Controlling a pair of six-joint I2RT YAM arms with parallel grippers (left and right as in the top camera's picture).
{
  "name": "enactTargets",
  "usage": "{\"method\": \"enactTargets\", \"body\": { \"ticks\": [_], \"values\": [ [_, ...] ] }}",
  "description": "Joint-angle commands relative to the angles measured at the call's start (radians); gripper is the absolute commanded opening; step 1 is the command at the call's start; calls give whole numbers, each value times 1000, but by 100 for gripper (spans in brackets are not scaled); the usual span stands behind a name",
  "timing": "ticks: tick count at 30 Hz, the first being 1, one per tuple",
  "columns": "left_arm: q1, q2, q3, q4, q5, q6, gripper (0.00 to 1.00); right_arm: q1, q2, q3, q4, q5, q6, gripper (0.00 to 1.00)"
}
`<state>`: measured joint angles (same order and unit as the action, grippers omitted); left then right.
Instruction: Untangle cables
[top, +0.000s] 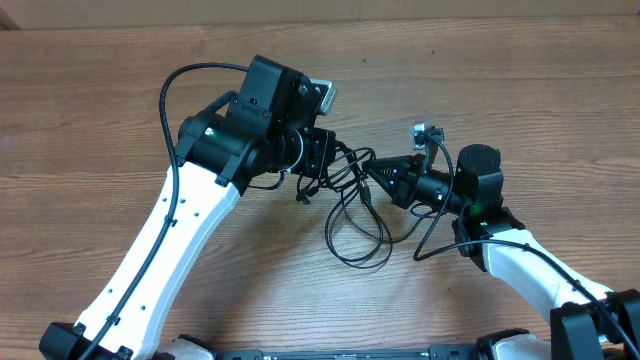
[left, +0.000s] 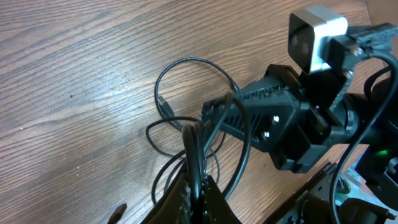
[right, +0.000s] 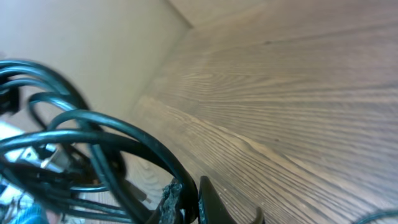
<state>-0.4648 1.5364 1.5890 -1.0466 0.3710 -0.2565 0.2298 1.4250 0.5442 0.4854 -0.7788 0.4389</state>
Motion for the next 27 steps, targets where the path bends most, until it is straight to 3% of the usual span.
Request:
{"method": "enactTargets", "body": {
  "ticks": [1,7,15,27],
  "values": [
    [6,-20,3,3,-18,-10,4,-2,-2,13,-35,119,71,4],
    [6,-20,3,-37,-88,-2,4,-19,-2,13,-84,143,105,4],
    [6,-20,3,-71,-138,-2,5,-88,-2,13,-310,316,274,4],
    [6,-20,3,-71,-146,-1,4,-109,-2,13,-352,307,373,4]
  ]
}}
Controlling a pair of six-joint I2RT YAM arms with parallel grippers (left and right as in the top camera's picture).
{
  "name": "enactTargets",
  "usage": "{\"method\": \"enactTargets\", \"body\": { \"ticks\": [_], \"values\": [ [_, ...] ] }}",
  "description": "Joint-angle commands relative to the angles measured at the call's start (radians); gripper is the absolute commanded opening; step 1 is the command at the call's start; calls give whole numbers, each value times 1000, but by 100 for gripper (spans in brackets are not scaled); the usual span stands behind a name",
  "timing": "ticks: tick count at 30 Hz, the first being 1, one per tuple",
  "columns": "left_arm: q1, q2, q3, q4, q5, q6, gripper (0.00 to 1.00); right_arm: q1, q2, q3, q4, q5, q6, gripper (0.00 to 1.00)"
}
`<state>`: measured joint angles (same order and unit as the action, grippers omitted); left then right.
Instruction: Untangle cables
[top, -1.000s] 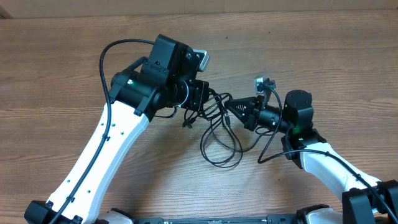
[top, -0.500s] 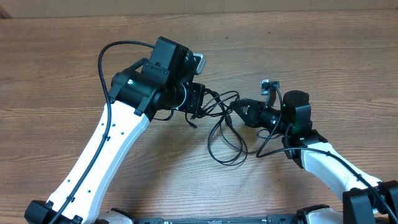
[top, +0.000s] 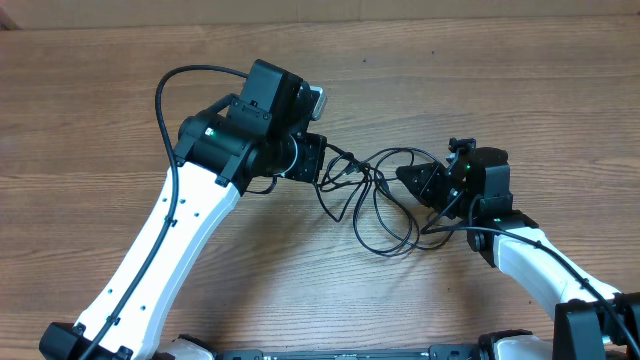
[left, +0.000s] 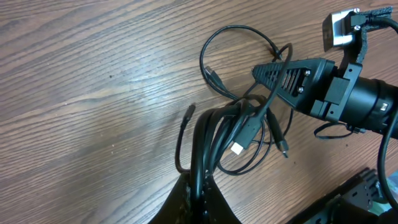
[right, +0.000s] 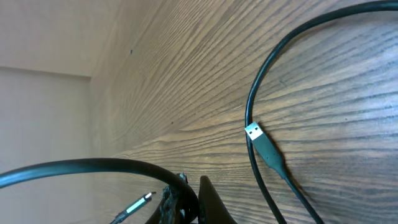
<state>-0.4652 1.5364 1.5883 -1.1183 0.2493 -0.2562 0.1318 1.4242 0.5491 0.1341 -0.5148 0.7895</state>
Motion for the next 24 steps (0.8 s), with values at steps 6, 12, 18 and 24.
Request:
{"method": "enactTargets", "body": {
  "ticks": [6,12,18,24],
  "values": [
    [6,-20,4,0,-25,-2,4,-11,-1,8,83,-44,-32,4],
    [6,-20,4,0,-24,28,4,-11,-1,8,315,-357,-256,43],
    [6,-20,4,-12,-24,67,4,-11,-1,8,362,-432,-321,67],
    [6,-20,4,-26,-20,104,5,-9,-1,8,396,-637,-565,70]
  ]
}}
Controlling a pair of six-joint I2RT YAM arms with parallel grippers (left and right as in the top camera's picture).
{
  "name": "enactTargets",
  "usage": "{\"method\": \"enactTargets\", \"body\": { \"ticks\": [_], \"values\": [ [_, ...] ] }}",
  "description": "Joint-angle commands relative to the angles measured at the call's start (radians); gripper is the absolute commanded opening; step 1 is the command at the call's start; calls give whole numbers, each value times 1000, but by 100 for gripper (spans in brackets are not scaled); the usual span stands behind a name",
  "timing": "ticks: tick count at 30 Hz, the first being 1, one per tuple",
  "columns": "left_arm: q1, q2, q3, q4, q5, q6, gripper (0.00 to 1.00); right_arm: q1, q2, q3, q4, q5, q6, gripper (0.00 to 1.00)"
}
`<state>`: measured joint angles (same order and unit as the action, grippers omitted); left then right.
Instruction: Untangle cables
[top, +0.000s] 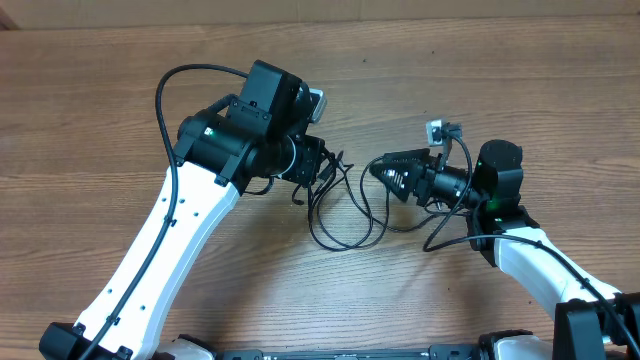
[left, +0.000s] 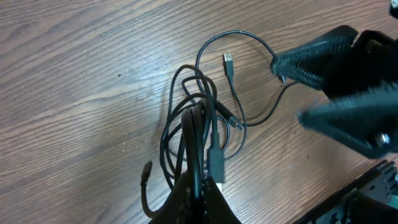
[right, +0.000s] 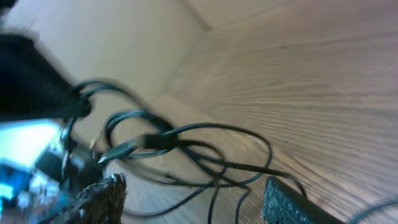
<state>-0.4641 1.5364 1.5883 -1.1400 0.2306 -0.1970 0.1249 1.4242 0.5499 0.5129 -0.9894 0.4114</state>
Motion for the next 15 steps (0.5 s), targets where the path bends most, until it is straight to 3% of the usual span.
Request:
{"method": "enactTargets", "body": {
  "ticks": [1,4,9,15],
  "values": [
    [5,-20,4,-5,-1,45,4,-2,-1,7,18,-171,-200,70],
    [5,-20,4,-13,45,69,4,-2,-1,7,16,-237,-286,69],
    [-10,-20,4,-21,216,246,4,-2,-1,7,18,-248,-291,68],
    [-62,-20,4,-68,222,373,4,-2,-1,7,18,-293,-338,68]
  ]
}}
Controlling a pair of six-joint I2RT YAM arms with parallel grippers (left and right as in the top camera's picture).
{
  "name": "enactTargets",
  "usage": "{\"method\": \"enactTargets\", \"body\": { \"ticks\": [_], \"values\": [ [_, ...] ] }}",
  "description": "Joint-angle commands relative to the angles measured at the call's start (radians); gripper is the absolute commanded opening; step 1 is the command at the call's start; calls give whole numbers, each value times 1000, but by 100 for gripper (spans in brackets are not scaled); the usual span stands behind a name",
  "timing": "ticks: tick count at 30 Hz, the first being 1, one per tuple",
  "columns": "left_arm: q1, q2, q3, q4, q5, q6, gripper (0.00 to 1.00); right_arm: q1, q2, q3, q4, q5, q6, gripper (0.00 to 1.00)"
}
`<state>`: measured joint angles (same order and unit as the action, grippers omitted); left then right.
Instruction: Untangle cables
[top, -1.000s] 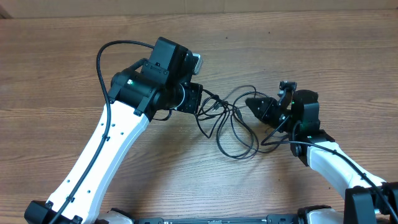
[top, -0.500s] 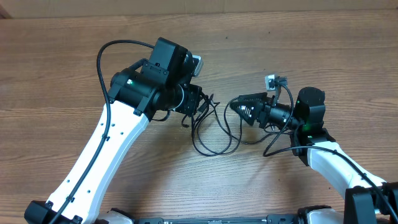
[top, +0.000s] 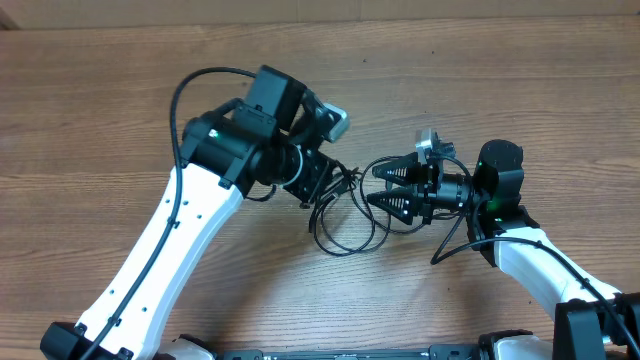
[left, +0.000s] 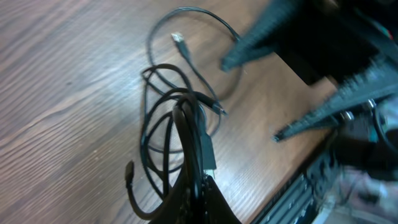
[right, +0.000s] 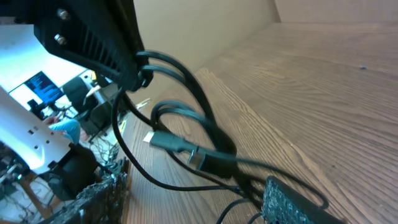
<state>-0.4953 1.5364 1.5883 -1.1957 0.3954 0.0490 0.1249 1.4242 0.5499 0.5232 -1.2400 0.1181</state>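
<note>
A tangle of black cables hangs from my left gripper and trails in loops onto the wooden table. In the left wrist view the left gripper is shut on the bundle of strands, and a loose plug lies beyond it. My right gripper stands open just right of the bundle, pointing at it. In the right wrist view its fingers spread wide, with cable strands and a plug between and just ahead of them, none pinched.
The wooden table stretches around both arms. Each arm's own black cable arcs near it, one over the left arm. The left arm's black gripper body looms close at the upper left of the right wrist view.
My right gripper is still open, now with its fingers spread one above the other and closer around the hanging strands. The left gripper has shifted slightly right with the bundle.
Both grippers were shut on the tangle, close together. Then the right one, still shut on a strand, was farther right and the cables were spread out. Then it stood open with the strand let go, and now it is open at the bundle.
</note>
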Motion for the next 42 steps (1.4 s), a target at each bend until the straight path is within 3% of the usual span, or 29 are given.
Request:
{"method": "enactTargets", "body": {
  "ticks": [1,10,20,25,30,37,40,42],
  "values": [
    [-39,-20,4,-13,57,134,4,-2,-1,7,8,-42,-45,68],
    [-62,-20,4,3,51,123,4,-2,-1,7,7,-42,-45,57],
    [-82,-20,4,64,51,0,4,-2,-1,7,7,-42,-45,51],
    [-115,-20,3,74,47,0,5,-2,-1,7,7,-41,-45,41],
    [-121,-20,3,80,42,0,4,-2,-1,7,7,-41,-45,20],
    [-121,-20,3,80,30,-1,5,-2,-1,7,7,-41,-45,7],
    [-121,-20,3,81,20,-1,4,-2,-1,7,7,-41,-45,7],
    [-121,-20,3,82,20,-1,5,-2,-1,7,7,-37,-44,37]
  ]
}}
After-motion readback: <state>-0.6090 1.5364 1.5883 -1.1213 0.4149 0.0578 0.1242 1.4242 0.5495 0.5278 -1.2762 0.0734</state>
